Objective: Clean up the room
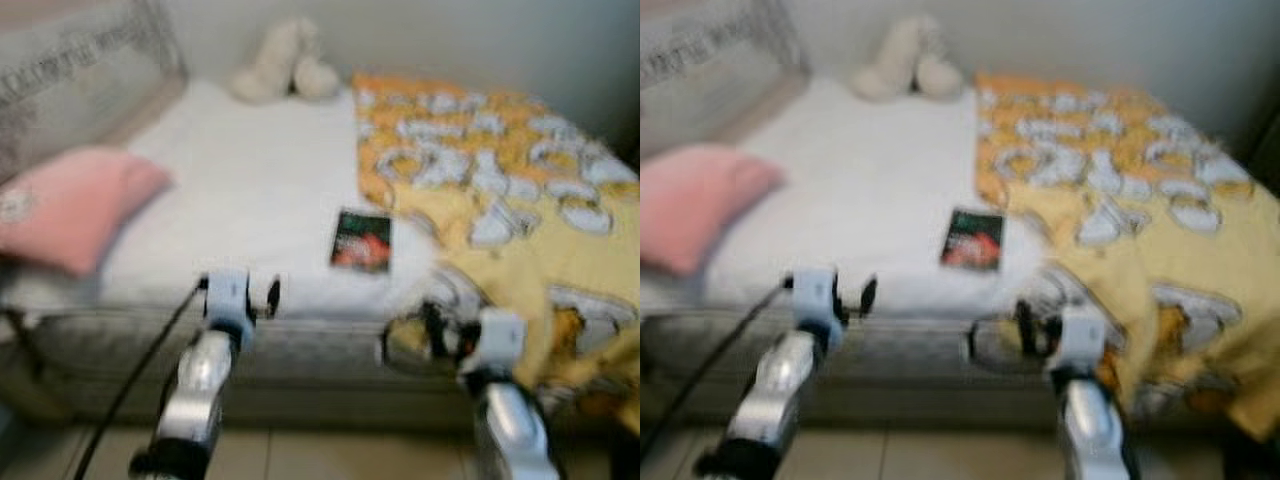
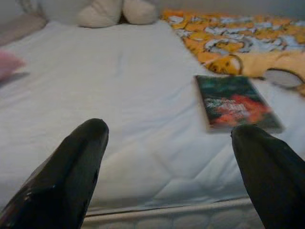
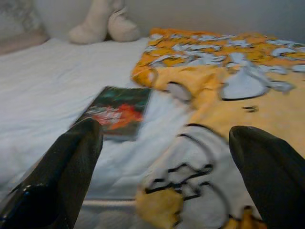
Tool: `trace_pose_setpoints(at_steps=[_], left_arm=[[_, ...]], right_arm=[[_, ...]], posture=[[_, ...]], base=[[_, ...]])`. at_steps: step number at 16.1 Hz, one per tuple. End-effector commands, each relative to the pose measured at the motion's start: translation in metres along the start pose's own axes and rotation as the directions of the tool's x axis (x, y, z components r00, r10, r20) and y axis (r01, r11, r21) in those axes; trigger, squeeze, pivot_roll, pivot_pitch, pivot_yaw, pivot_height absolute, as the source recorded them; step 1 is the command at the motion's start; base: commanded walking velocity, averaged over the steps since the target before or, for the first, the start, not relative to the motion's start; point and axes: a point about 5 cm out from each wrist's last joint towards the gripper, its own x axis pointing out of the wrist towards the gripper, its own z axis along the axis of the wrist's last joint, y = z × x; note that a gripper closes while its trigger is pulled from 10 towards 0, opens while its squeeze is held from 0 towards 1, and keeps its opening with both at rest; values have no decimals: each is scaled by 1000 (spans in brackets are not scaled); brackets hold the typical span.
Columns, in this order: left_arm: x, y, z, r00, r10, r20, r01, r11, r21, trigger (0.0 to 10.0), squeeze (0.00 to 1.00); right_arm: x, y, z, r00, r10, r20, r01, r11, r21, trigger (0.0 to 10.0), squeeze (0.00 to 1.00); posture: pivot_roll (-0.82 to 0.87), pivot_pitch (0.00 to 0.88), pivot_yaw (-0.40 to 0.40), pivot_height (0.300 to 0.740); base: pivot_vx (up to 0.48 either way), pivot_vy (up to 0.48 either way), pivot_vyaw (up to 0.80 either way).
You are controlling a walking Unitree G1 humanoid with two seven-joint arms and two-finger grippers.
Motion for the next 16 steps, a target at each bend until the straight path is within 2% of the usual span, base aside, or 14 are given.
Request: trace_pose_setpoints(at_steps=[1,2,3,7,12,16], left_arm=[[2,-5,-1,1000,0,-13,-1,998,-59,10000,0],[2,-2,-2,999,21,-30,-23,996,-81,10000,0],[3,-3,-1,1000,7,-20,-9,998,-56,10000,0],[7,-3,2,1000,6,-19,-7,998,-58,10000,0],[8,-3,5,1000,-13,-6,13,999,-34,10000,0],[6,-6,5,999,-51,8,51,999,-17,10000,0]], right_arm=[[-1,-9,0,999,-41,-10,41,999,19,10000,0],[0,-10,0,999,-43,-12,43,999,27,10000,0],[0,-8,0,999,-31,-11,31,999,23,10000,0],[1,-3,-3,1000,-4,-27,3,1000,-4,10000,0],[1,-5,-5,999,-8,-40,8,1000,-8,10000,0],[-1,-13,-4,999,-31,-39,30,999,-13,10000,0]], posture=[[28,0,16,740],[28,0,15,740],[26,0,13,740],[22,0,11,740],[25,0,14,740],[28,0,10,740]], base=[[480,0,0],[480,0,0],[480,0,0],[480,0,0],[480,0,0],[480,0,0]])
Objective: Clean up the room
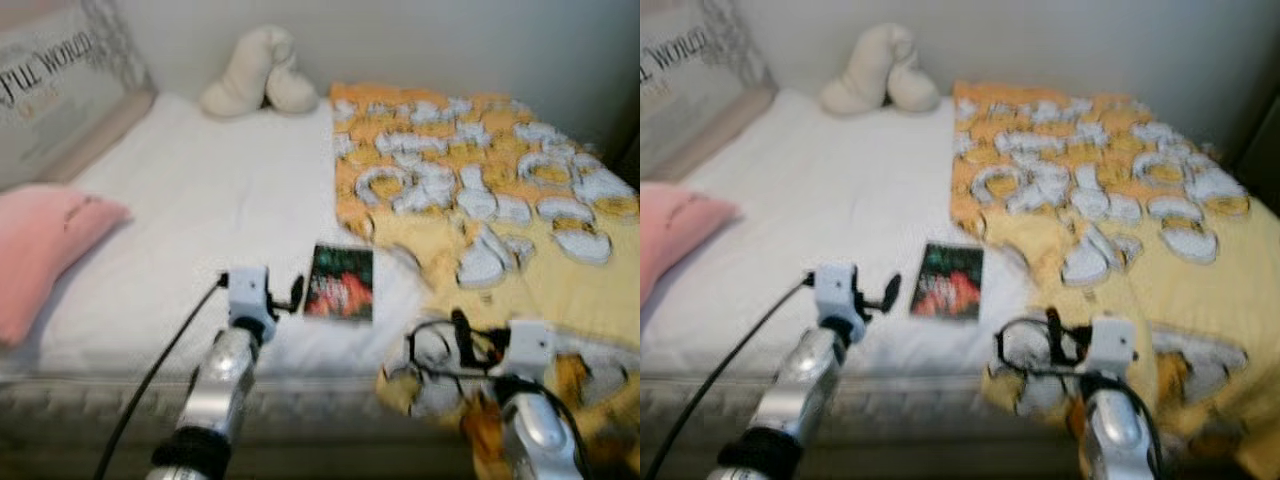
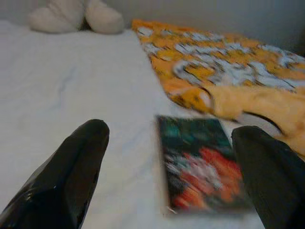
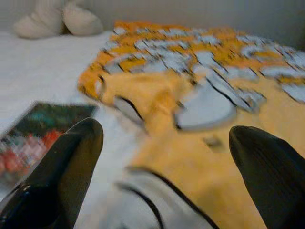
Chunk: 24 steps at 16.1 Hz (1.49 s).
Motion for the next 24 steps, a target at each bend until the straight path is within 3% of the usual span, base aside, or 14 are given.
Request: trace_pose_setpoints(at_steps=[1,8,9,11,12,14,15,16,19,22,24], left_arm=[[-1,8,2,1000,13,6,-13,1000,19,10000,0],[0,7,5,1000,17,25,-16,1000,-14,10000,0],[0,11,4,999,39,16,-38,999,-31,10000,0],[1,11,4,999,50,14,-50,998,-38,10000,0],[0,2,10,999,-46,15,47,999,-28,10000,0],[-7,-5,11,980,-192,-46,191,981,-28,10000,0],[-18,-9,25,944,-328,-40,328,945,-22,10000,0],[-23,-9,34,922,-385,-35,385,923,-20,10000,0],[-25,-7,50,922,-388,-9,388,922,9,10000,0],[-30,-16,50,910,-414,-22,414,910,-6,10000,0],[-38,-23,53,885,-464,-32,464,886,5,10000,0]], right_arm=[[3,9,3,999,27,17,-27,1000,14,10000,0],[11,12,7,996,89,15,-88,996,-34,10000,0],[22,12,13,993,121,12,-120,991,-51,10000,0],[36,10,15,992,124,-24,-124,992,14,10000,0],[45,10,9,991,112,-80,-100,985,143,10000,0],[47,12,-3,988,76,-132,-47,976,214,10000,0],[47,17,-13,983,65,-173,-16,962,271,10000,0],[47,26,-20,976,82,-202,-18,953,302,10000,0],[44,42,-31,964,131,-231,-61,956,288,10000,0],[54,48,-18,980,93,-177,-64,984,163,10000,0],[56,50,-17,979,98,-177,-69,984,167,10000,0]], posture=[[26,0,8,740],[34,0,0,740],[39,0,3,740],[54,0,-2,740],[83,0,-10,740],[115,69,-13,740],[164,174,-12,740],[190,211,-9,740],[191,226,-11,740],[166,243,-17,740],[166,273,-20,740]], base=[[480,0,0],[480,0,0],[480,0,0],[240,0,0],[0,0,0],[0,0,0],[0,0,0],[0,0,0],[0,0,0],[0,0,0],[0,0,0]])
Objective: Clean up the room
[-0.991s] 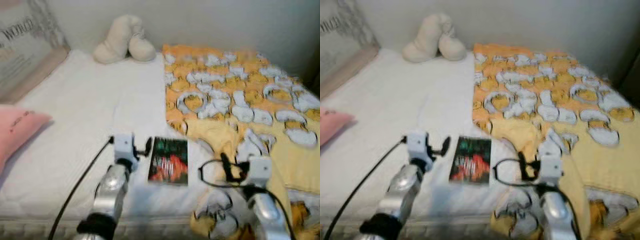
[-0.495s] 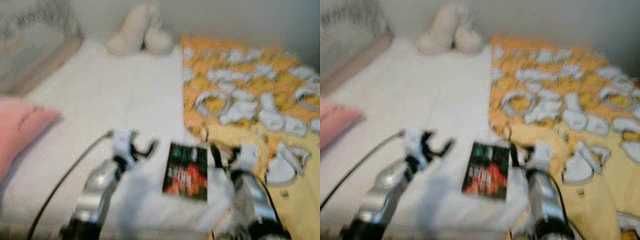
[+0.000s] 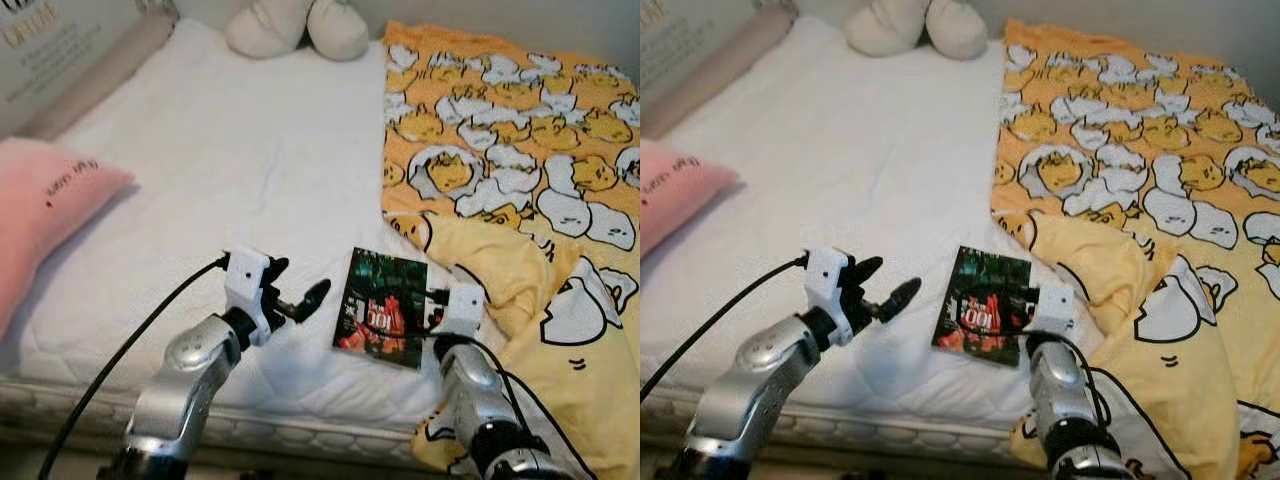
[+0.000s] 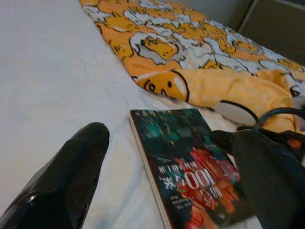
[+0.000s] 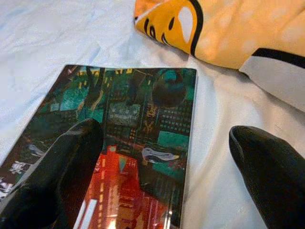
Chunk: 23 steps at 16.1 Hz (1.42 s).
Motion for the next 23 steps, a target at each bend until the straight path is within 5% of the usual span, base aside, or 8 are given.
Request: trace_pose_setpoints(at_steps=[1,3,5,16,21,22,23], left_arm=[[-2,-12,0,997,-73,-20,74,997,20,10000,0],[-7,-18,-2,992,-117,-53,120,990,68,10000,0],[-13,-26,-1,981,-179,-75,181,983,22,10000,0],[-26,-37,-9,976,-187,-116,191,981,22,10000,0],[-28,-34,-9,976,-176,-126,181,983,29,10000,0],[-28,-33,-9,977,-174,-127,179,983,31,10000,0],[-28,-32,-10,977,-173,-129,178,984,32,10000,0]], right_arm=[[-1,-1,-7,999,-8,-31,9,1000,26,10000,0],[1,4,-7,999,10,-39,-8,998,63,10000,0],[3,14,-8,998,35,-47,-30,993,119,10000,0],[0,61,-18,974,222,-45,-213,965,154,10000,0],[-4,72,-33,950,283,-133,-239,932,274,10000,0],[-3,75,-31,947,294,-132,-252,931,265,9216,0],[-1,78,-29,942,308,-132,-270,931,248,0,0]], posture=[[171,280,-20,740],[183,285,-22,740],[196,293,-28,740],[203,286,-52,740],[229,264,-38,740],[230,262,-37,740],[231,251,-38,740]], base=[[0,0,0],[0,0,0],[0,0,0],[0,0,0],[0,0,0],[0,0,0],[0,0,0]])
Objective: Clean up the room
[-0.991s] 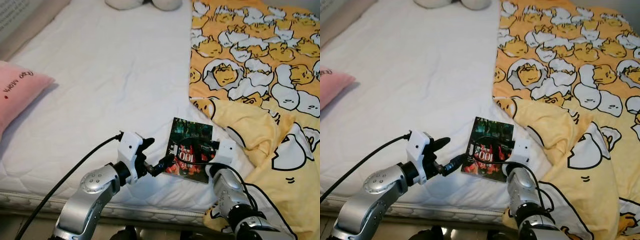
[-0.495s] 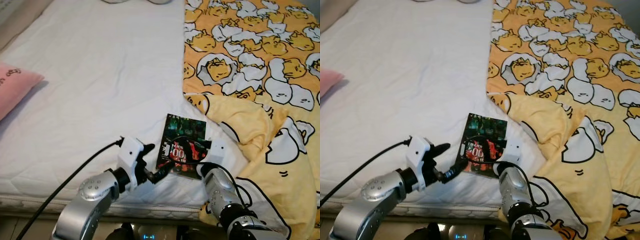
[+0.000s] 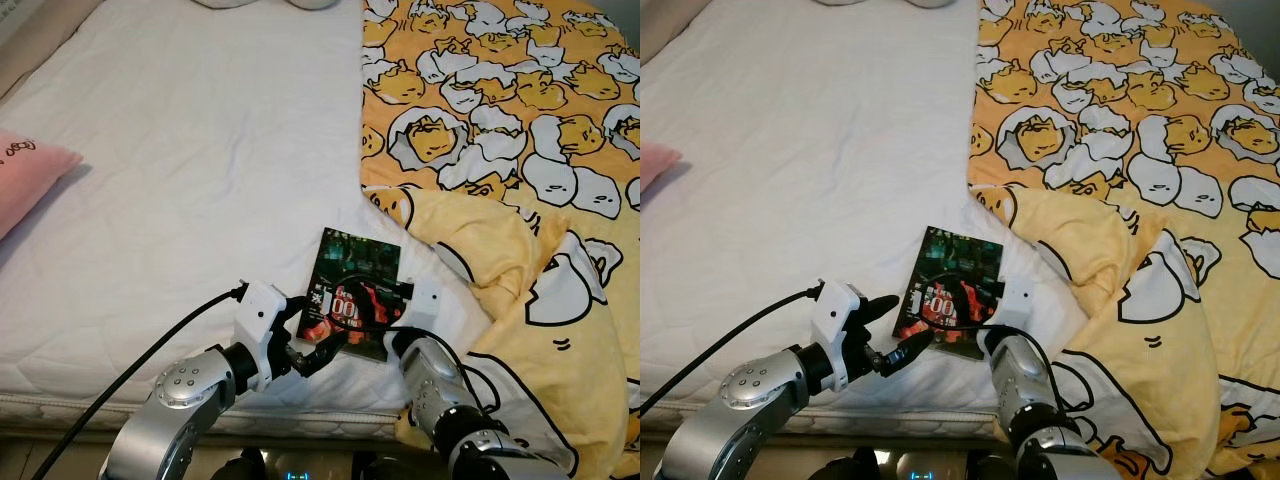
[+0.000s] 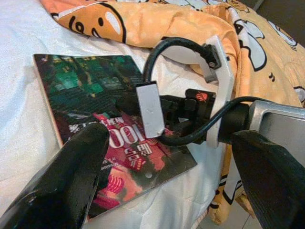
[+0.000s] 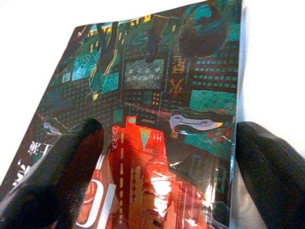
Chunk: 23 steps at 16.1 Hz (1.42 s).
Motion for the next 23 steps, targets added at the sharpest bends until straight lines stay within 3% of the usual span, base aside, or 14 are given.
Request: trace_pose_setpoints(at_steps=[1,2,5,9,17,23], left_arm=[[-1,-3,1,1000,-13,3,13,1000,10,10000,0],[0,-4,2,1000,-13,5,13,1000,9,10000,0],[4,-6,1,1000,-19,8,18,1000,8,10000,0],[7,-6,1,1000,-19,14,18,1000,7,10000,0],[8,-7,0,1000,-13,14,13,1000,7,10000,0],[14,-6,1,1000,-7,27,7,1000,2,10000,0]], right_arm=[[-3,15,-24,992,66,-112,-63,998,27,0,0],[-3,15,-24,990,70,-118,-67,997,28,0,0],[-4,17,-32,976,115,-186,-87,984,155,0,0],[1,18,-24,975,136,-176,-85,960,267,0,0],[8,8,0,989,117,-92,-76,927,367,0,0],[9,8,5,993,106,-50,-73,890,450,0,0]], posture=[[230,248,-39,740],[227,249,-43,740],[213,258,-49,740],[213,253,-59,740],[212,274,-61,740],[185,260,-63,740]], base=[[0,0,0],[0,0,0],[0,0,0],[0,0,0],[0,0,0],[0,0,0]])
